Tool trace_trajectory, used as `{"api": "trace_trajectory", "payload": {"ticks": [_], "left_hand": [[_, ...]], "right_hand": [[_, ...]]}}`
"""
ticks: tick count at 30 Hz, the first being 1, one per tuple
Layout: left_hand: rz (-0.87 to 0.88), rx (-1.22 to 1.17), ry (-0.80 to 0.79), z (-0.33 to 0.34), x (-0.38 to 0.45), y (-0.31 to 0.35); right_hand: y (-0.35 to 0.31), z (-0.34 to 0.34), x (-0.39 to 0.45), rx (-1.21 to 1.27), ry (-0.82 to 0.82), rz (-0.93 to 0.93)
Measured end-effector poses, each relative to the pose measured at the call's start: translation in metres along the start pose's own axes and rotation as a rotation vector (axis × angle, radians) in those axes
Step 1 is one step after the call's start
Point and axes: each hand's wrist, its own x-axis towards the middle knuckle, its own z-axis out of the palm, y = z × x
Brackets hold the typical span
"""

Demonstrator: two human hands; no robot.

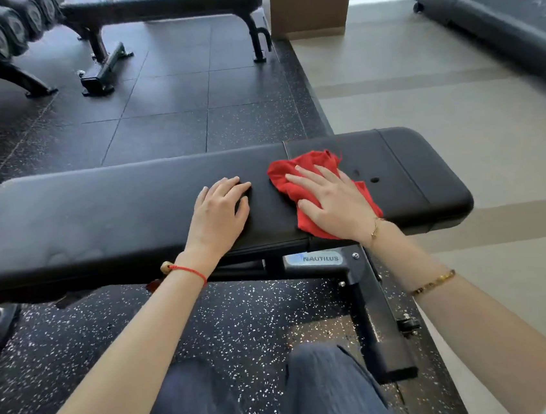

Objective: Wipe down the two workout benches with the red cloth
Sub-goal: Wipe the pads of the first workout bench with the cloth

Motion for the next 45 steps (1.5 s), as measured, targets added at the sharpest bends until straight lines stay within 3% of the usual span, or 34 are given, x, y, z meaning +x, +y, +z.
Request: {"api": "trace_trajectory", "payload": {"ticks": [10,15,19,23,28,32,38,41,45], "left_hand": [[-0.041,0.063,0.081,0.004,-0.013,0.012],[-0.04,0.052,0.098,0.006,-0.012,0.009],[-0.031,0.055,0.1,0.007,-0.013,0.008],[-0.043,0.06,0.097,0.009,-0.012,0.009],[-0.038,0.084,0.112,0.009,-0.013,0.012],[-0.033,0.088,0.114,0.009,-0.013,0.013],[-0.025,0.089,0.112,0.009,-0.013,0.012],[-0.018,0.089,0.116,0.009,-0.014,0.01],[-0.023,0.109,0.119,0.008,-0.014,0.011]], "right_hand": [[0.046,-0.014,0.009,-0.033,0.009,0.237],[0.008,-0.002,0.008,-0.016,-0.015,0.086],[0.02,-0.001,-0.022,-0.02,0.036,0.007],[0.056,-0.008,-0.035,-0.041,0.111,0.129],[0.075,-0.021,0.019,-0.032,0.022,0.344],[0.036,-0.012,0.049,-0.02,-0.044,0.199],[0.023,-0.003,0.009,-0.002,-0.029,-0.064],[0.046,-0.008,-0.003,0.006,-0.001,-0.02],[0.065,-0.017,0.034,0.015,-0.022,0.178]]}}
